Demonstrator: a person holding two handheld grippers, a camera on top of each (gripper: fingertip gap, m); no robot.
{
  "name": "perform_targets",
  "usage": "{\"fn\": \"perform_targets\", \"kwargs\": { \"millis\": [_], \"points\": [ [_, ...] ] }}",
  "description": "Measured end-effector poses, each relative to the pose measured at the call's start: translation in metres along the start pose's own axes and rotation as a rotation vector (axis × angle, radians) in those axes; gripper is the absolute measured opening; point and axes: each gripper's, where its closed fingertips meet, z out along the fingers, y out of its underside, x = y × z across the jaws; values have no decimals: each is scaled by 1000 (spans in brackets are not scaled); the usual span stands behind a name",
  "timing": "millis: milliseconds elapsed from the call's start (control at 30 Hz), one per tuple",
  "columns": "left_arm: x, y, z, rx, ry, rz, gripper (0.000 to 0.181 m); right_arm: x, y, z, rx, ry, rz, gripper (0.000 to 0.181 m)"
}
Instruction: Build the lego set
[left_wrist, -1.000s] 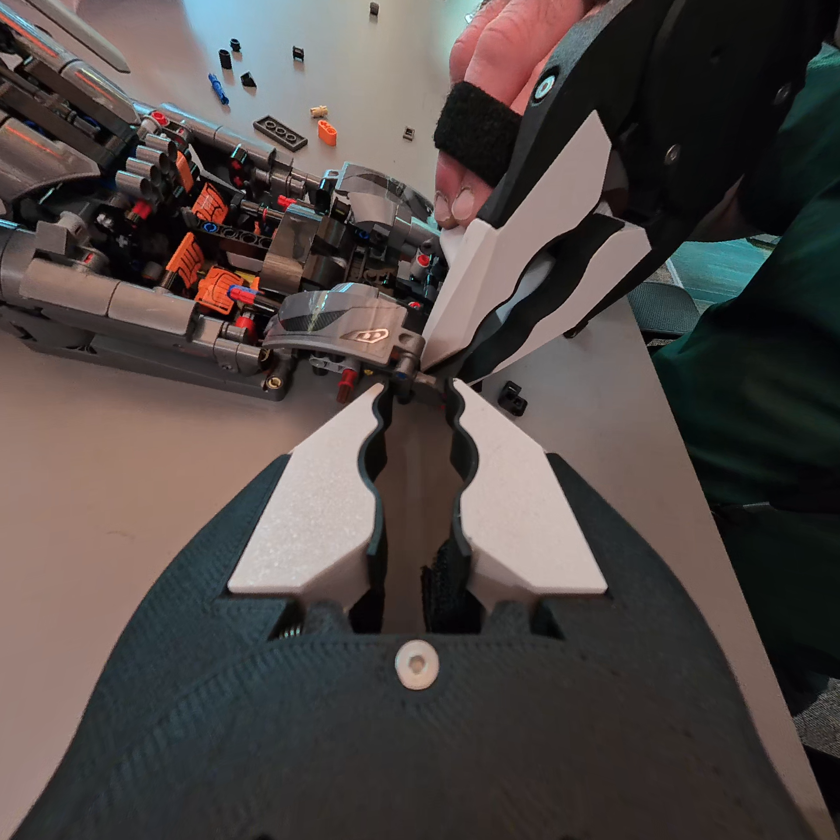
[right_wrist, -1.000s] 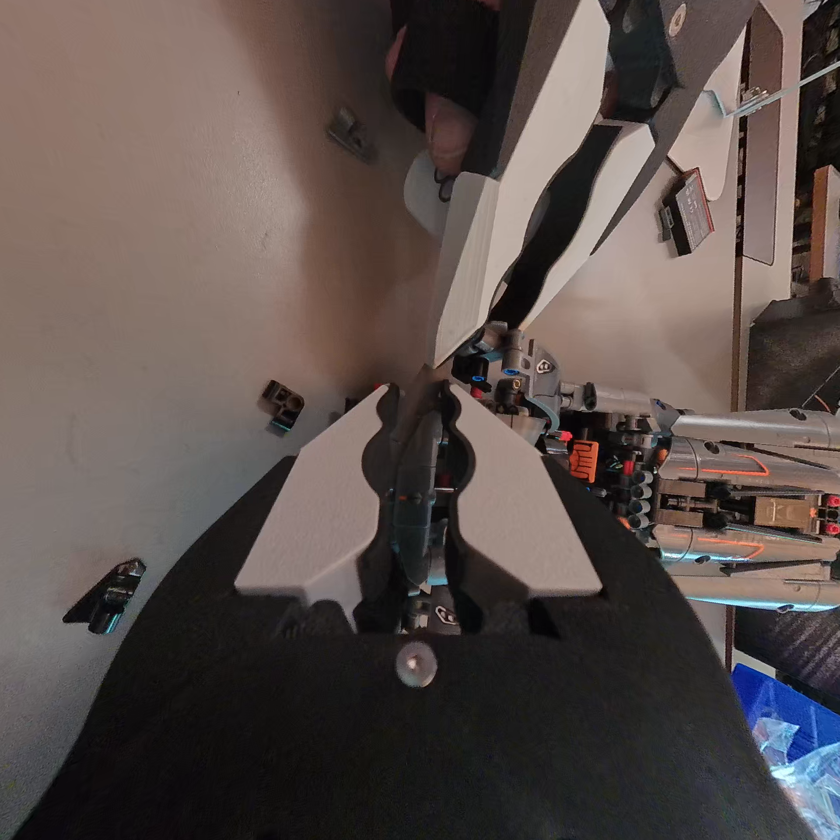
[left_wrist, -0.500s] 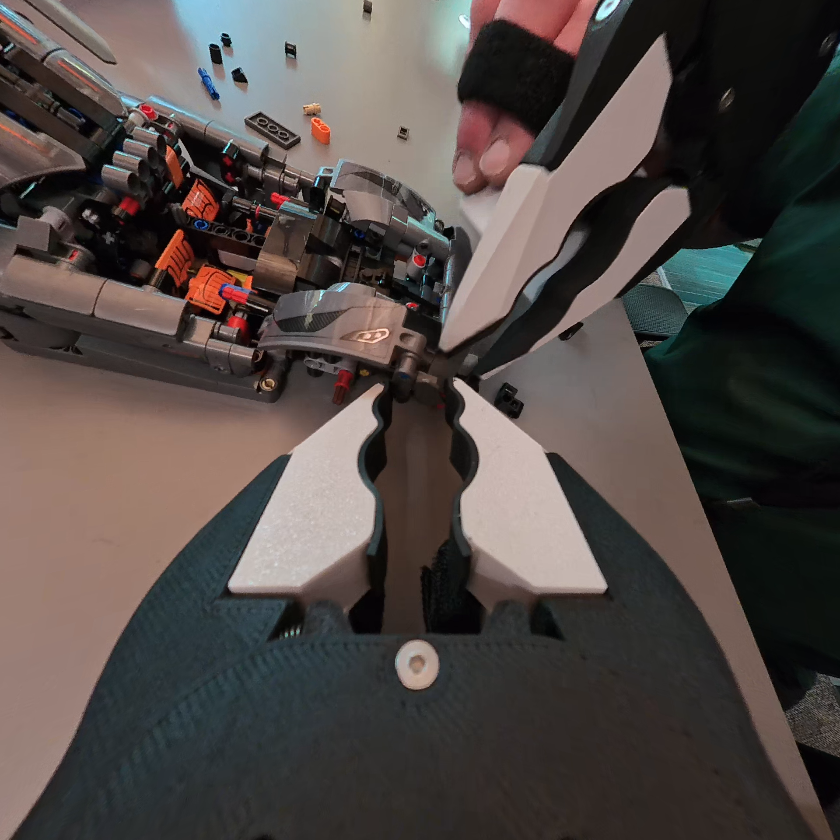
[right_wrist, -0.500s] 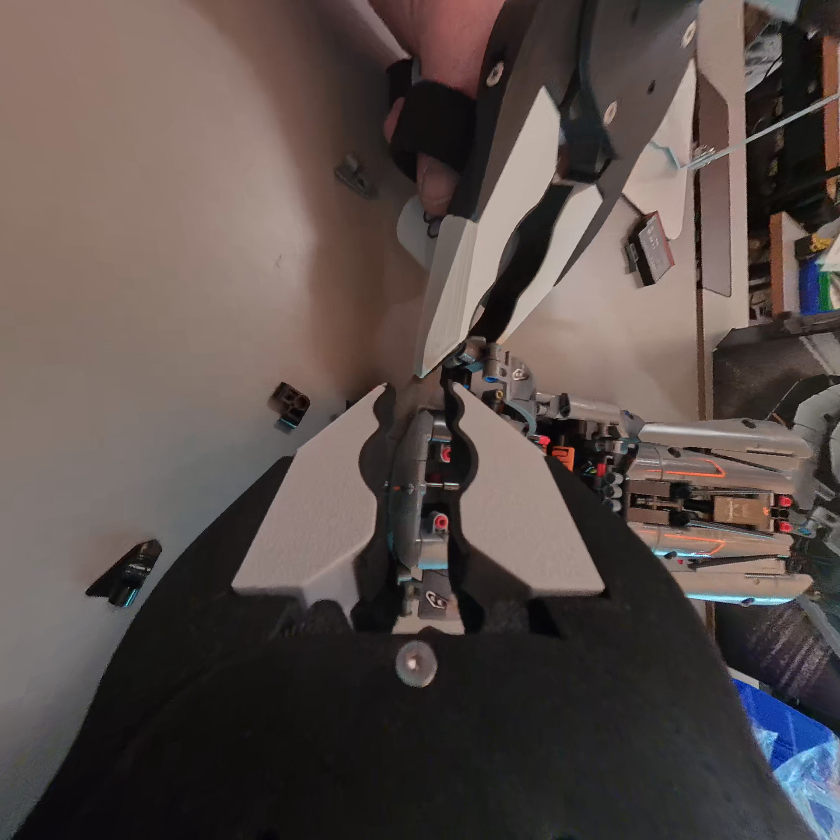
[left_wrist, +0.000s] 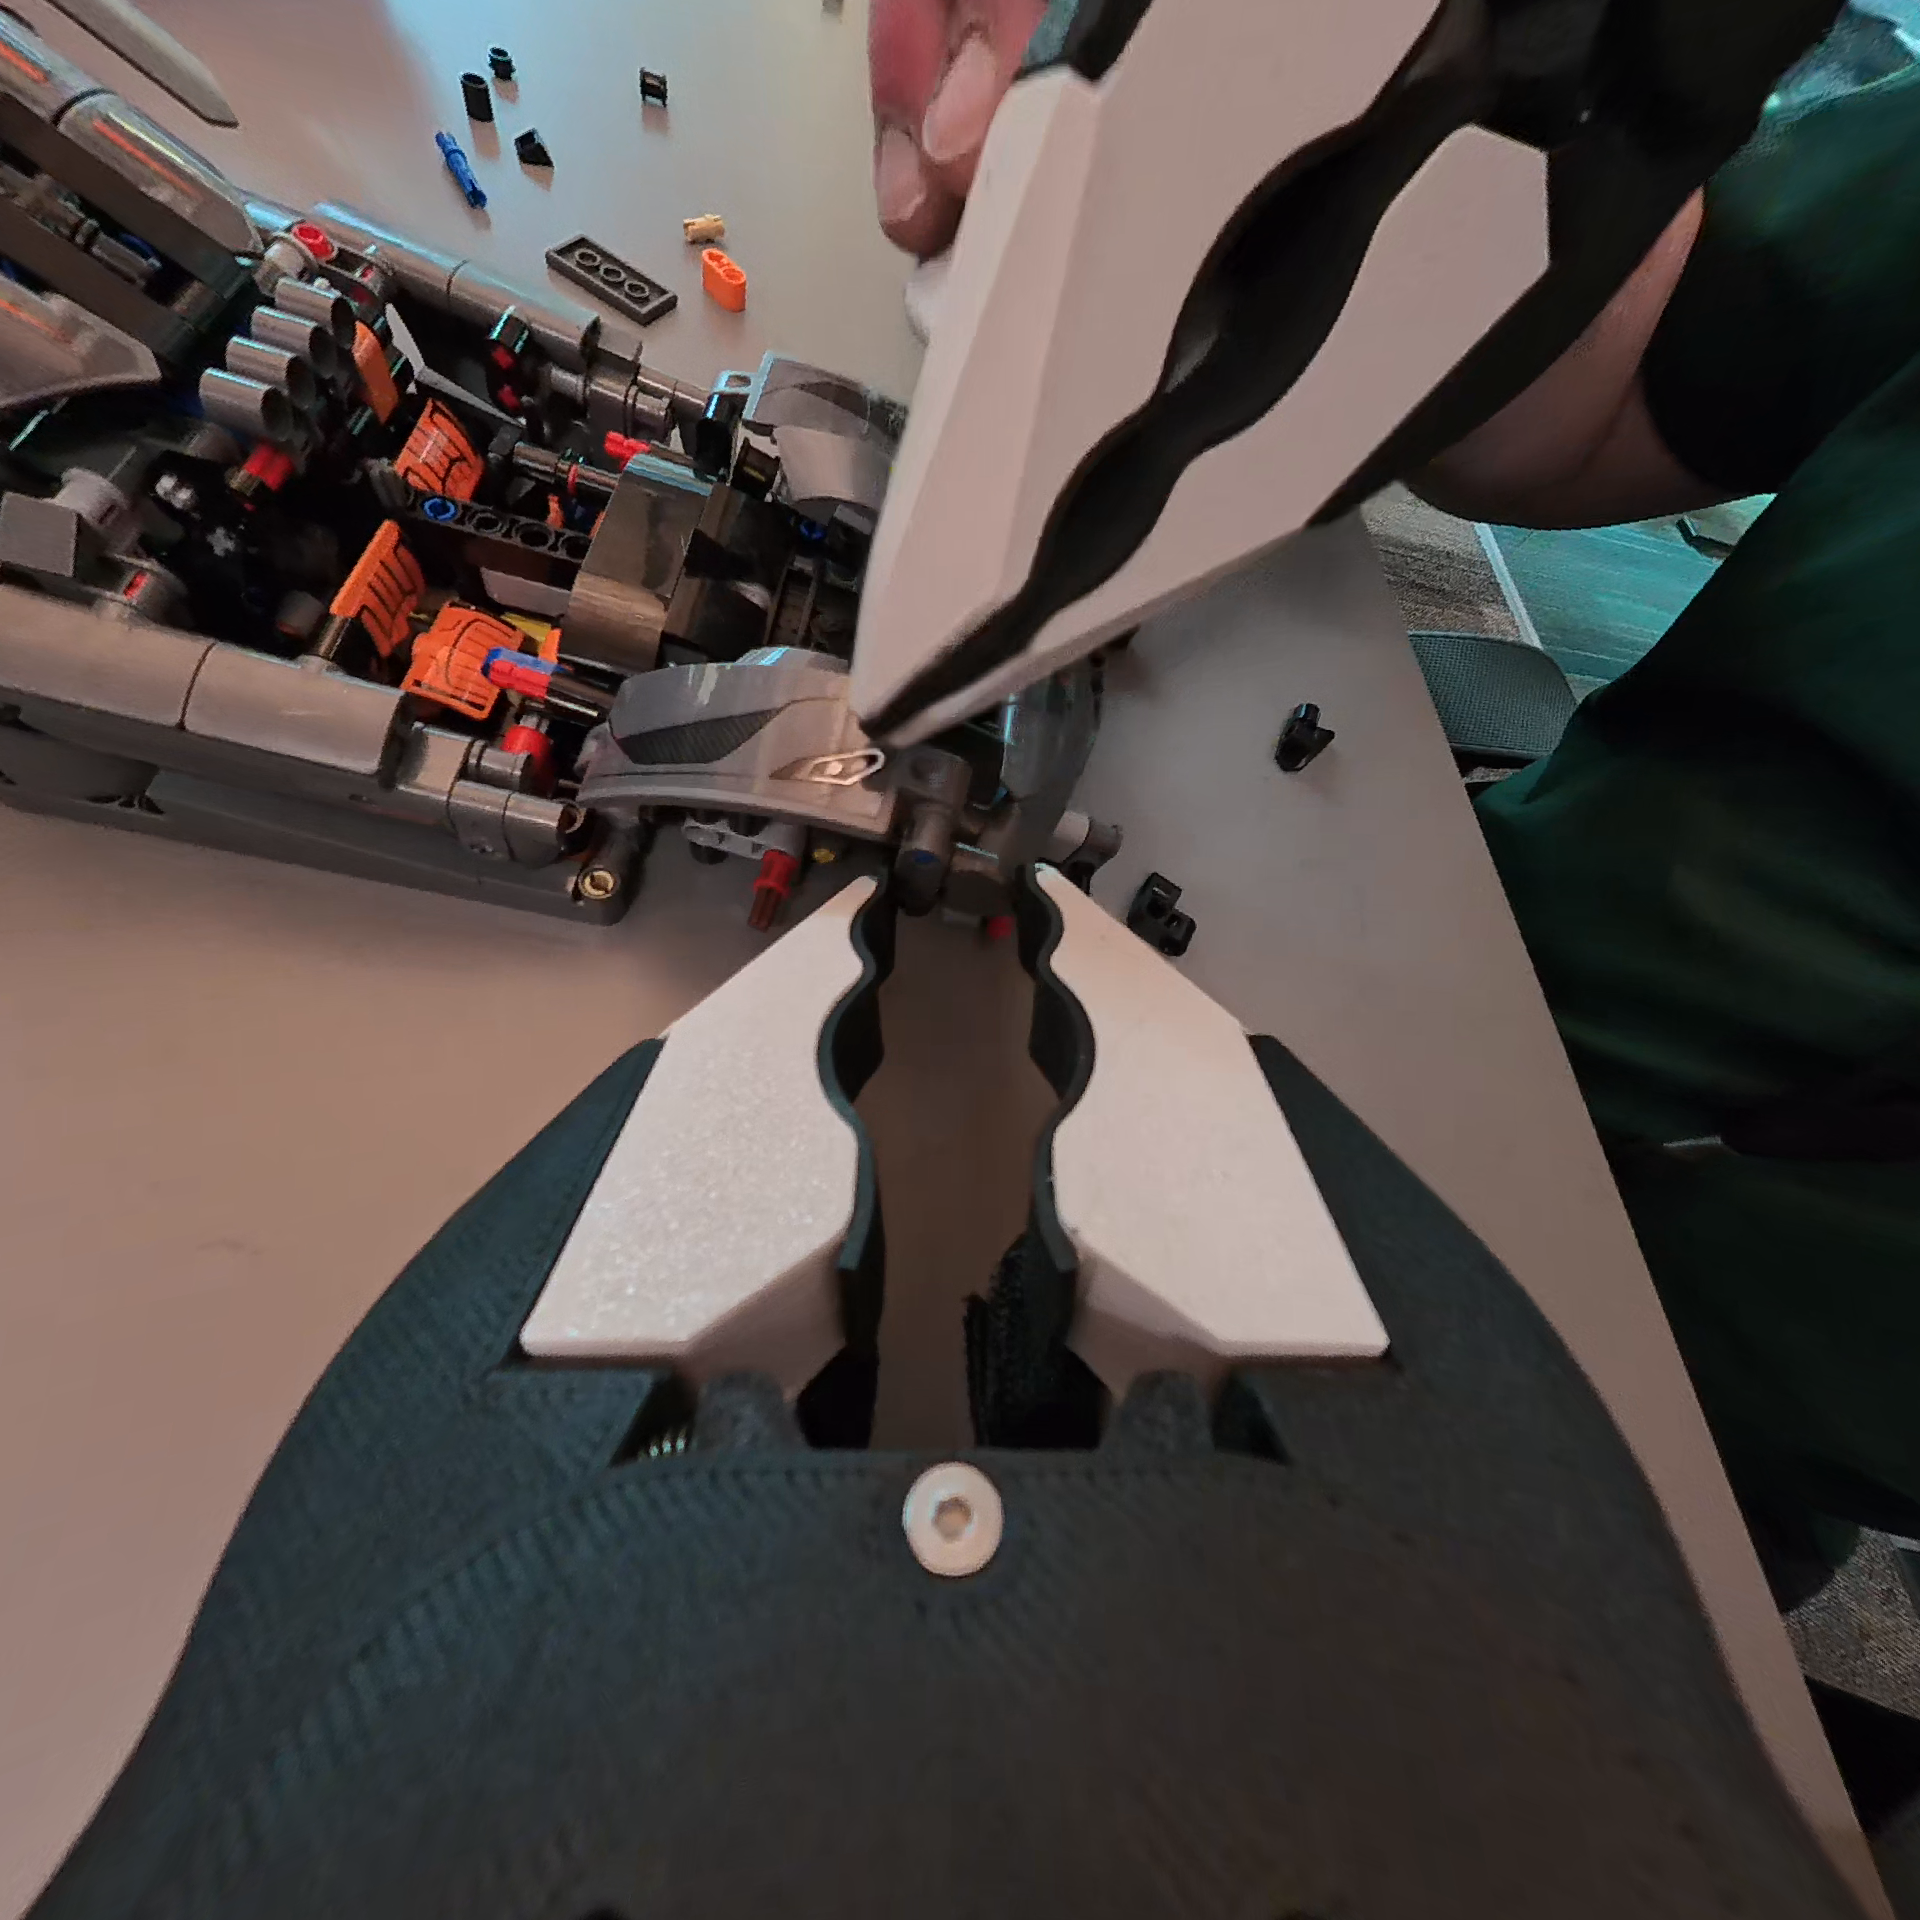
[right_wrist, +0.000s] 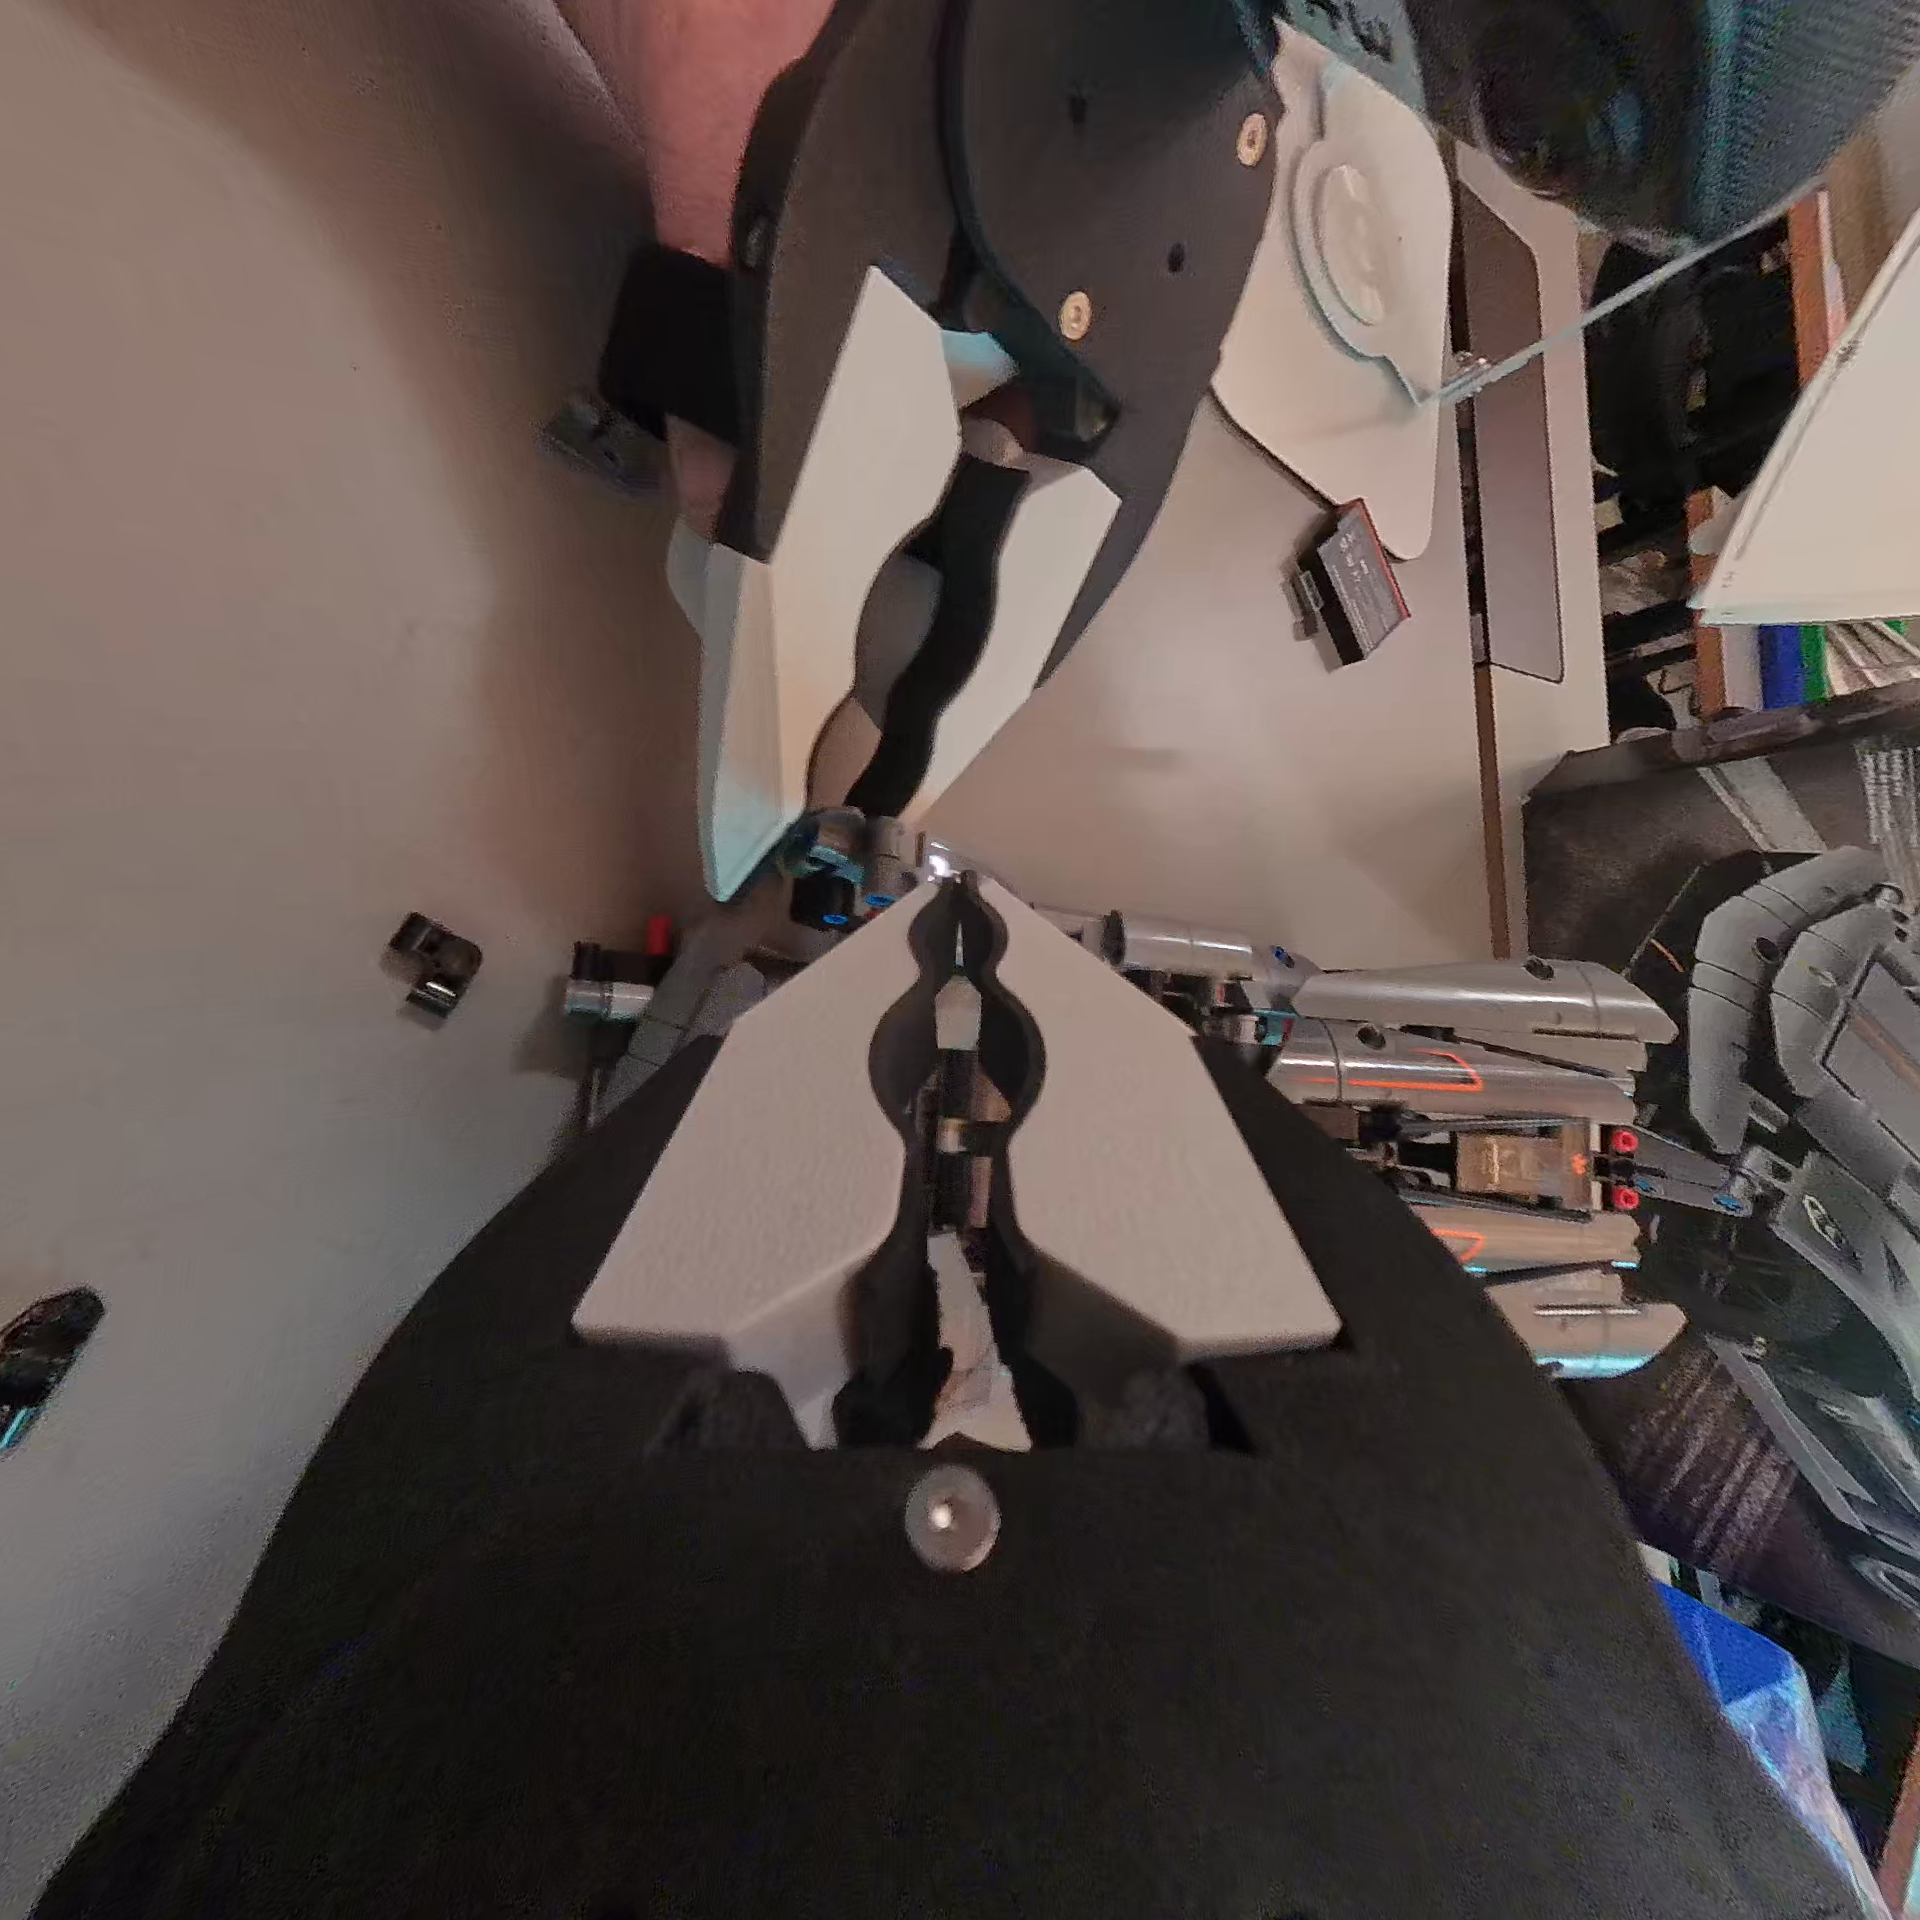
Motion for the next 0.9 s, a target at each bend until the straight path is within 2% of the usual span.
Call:
{"fn": "perform_targets", "kwargs": {
  "millis": [500,733,833,900],
  "points": [
    [2,-1,0,14,35,-32,21,1,1,3,-16,-24,-5,0],
    [4,-8,-4,74,93,-92,21,2,8,-14,51,-6,84,14],
    [5,-11,-6,97,125,-133,21,-2,-1,-13,99,45,-5,29],
    [6,-13,-7,109,147,-167,21,-6,1,-8,58,84,-91,32]
  ]
}}
